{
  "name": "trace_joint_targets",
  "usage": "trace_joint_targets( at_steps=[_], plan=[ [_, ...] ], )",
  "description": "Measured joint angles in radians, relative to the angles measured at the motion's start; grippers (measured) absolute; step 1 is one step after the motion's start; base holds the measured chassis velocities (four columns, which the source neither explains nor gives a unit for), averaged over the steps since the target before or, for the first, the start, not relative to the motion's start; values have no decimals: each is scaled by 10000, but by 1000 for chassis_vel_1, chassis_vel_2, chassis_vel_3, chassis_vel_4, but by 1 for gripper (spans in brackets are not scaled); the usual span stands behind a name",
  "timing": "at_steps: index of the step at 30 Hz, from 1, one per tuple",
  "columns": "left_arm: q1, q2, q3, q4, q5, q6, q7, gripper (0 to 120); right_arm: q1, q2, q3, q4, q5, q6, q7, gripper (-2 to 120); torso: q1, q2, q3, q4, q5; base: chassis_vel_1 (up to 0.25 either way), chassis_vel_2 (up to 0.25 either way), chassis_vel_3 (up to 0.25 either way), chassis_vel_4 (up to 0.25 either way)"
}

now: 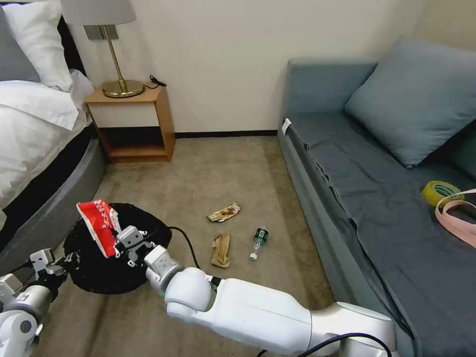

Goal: Pick up the trash bin, then pick up the garbage on the floor and place it into the trash bin.

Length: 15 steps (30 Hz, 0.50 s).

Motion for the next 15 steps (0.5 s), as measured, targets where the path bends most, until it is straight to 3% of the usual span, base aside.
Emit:
trace_joint_targets(
  at_steps=[10, 13, 15],
  plan=[
    [-10, -22, 38, -31, -150, 38, 18, 2, -74, -16, -43, -122, -140, 5, 24, 45, 0, 0, 0, 0, 0, 0, 0, 0, 0],
    [-18, -6, 38, -12, -178, 42, 19, 2, -60, -18, -36, -123, -158, 4, 28, 53, 0, -1, 0, 0, 0, 0, 0, 0, 0],
    [-37, 9, 29, 37, -206, 42, 21, 2, 9, -19, 21, -160, -406, 84, 20, 64, 0, 0, 0, 0, 0, 0, 0, 0, 0]
  ],
)
